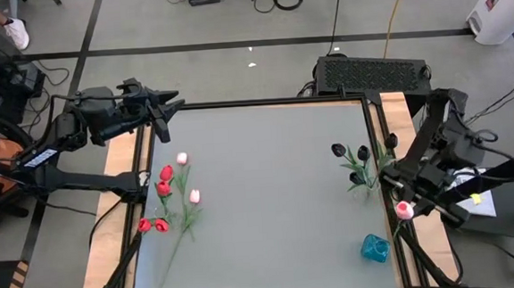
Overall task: Sort flowers into vase by color
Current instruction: Put the top pink tulip into the blue vase
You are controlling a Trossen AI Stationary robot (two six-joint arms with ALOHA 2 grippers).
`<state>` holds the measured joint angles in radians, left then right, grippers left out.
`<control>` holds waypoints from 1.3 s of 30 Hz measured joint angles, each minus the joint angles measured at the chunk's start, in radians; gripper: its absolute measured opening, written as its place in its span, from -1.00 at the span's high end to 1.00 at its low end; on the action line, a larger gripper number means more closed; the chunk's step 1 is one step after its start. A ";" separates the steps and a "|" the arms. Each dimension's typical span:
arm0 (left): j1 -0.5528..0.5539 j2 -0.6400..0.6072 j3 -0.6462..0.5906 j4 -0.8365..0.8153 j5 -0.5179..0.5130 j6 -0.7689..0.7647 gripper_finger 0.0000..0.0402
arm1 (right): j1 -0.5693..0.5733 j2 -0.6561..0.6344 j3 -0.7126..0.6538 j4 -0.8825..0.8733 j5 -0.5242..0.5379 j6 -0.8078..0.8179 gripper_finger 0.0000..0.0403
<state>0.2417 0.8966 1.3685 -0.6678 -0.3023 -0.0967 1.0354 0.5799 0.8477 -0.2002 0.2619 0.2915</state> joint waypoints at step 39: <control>0.000 0.000 0.000 0.000 0.000 0.000 0.24 | 0.001 0.132 -0.055 0.113 0.024 0.024 1.00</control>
<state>0.2417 0.8966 1.3685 -0.6678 -0.3027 -0.0971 1.0363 0.7121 0.7925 -0.0874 0.2861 0.3158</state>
